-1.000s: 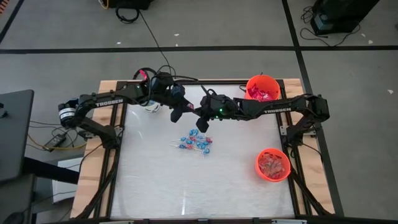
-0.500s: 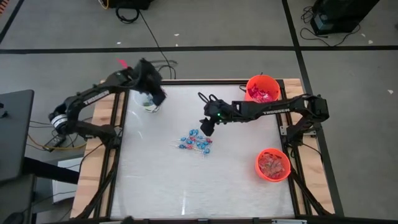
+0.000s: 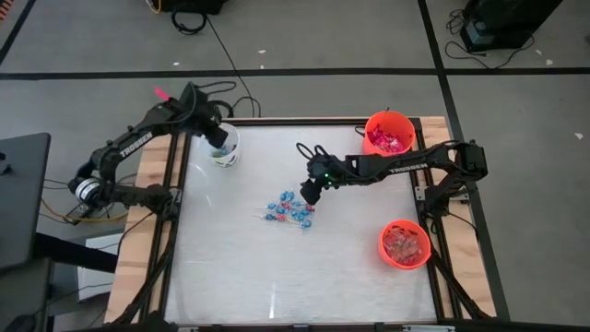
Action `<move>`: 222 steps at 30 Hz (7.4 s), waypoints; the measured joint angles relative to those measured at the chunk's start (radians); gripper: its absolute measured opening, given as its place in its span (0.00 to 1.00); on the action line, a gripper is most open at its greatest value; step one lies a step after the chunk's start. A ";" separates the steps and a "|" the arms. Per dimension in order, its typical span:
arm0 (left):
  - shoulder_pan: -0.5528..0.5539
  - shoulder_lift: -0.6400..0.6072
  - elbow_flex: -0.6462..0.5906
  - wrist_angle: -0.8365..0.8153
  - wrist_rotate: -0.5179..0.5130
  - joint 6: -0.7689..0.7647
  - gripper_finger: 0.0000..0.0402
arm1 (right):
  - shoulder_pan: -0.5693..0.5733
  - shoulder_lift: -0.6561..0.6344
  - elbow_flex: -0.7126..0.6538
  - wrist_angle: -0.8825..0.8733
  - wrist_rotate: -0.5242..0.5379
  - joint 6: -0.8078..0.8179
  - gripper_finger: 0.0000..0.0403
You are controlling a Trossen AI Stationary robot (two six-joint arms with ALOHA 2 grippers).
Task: Sort candy by brand, put in halloween buckets
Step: Put the red candy into the white bucket, then put the blue candy into the white bucket
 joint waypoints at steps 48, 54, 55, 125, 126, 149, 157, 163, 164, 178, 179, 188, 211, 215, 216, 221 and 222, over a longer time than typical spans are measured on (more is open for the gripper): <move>-0.295 -0.098 0.049 -0.009 0.147 -0.094 0.57 | 0.090 0.001 -0.144 0.019 -0.188 -0.267 0.51; -0.429 -0.088 0.049 0.123 0.116 -0.142 0.57 | 0.062 0.079 -0.170 0.094 -0.301 -0.300 0.51; -0.444 -0.087 0.049 0.144 0.112 -0.144 0.57 | 0.062 0.097 -0.166 0.090 -0.301 -0.304 0.51; -0.565 0.147 0.047 0.532 0.254 -0.326 0.01 | 0.091 0.025 0.205 -0.022 0.078 -0.479 0.31; -0.545 0.134 0.047 0.495 0.228 -0.307 0.01 | 0.091 0.026 0.205 -0.030 0.078 -0.468 0.33; -0.033 -0.031 -0.128 0.145 -0.045 -0.196 0.01 | 0.042 0.034 0.205 -0.152 0.083 -0.257 0.39; -0.022 -0.031 -0.222 0.221 -0.041 -0.246 0.05 | 0.016 0.034 0.205 -0.153 0.054 -0.251 0.39; -0.019 -0.031 -0.287 0.231 -0.054 -0.248 0.06 | -0.009 0.046 0.205 -0.160 -0.013 -0.183 0.39; -0.019 -0.031 -0.293 0.230 -0.054 -0.249 0.06 | -0.019 0.050 0.205 -0.172 -0.016 -0.165 0.39; -0.031 -0.080 -0.106 0.111 0.024 -0.312 0.43 | -0.047 0.202 0.133 -0.199 -0.254 -0.081 0.39; -0.038 -0.096 -0.092 0.103 0.025 -0.302 0.45 | -0.034 0.206 0.123 -0.194 -0.272 -0.081 0.39; -0.160 -0.206 -0.045 0.120 0.044 -0.299 0.47 | 0.062 0.213 0.077 -0.164 -0.183 -0.025 0.39; -0.417 -0.154 -0.210 0.527 0.351 -0.513 0.47 | 0.074 0.197 0.070 -0.053 0.018 -0.111 0.02; -0.431 -0.154 -0.313 0.779 0.436 -0.525 0.47 | 0.078 0.123 0.072 0.024 0.016 -0.151 0.01; -0.443 -0.154 -0.339 0.851 0.444 -0.517 0.47 | 0.078 0.110 0.072 0.052 -0.002 -0.169 0.01; -0.504 -0.154 -0.429 1.149 0.444 -0.512 0.47 | 0.069 0.055 0.073 0.209 -0.093 -0.212 0.01; -0.514 -0.154 -0.437 1.180 0.439 -0.509 0.47 | 0.066 0.050 0.073 0.223 -0.093 -0.208 0.01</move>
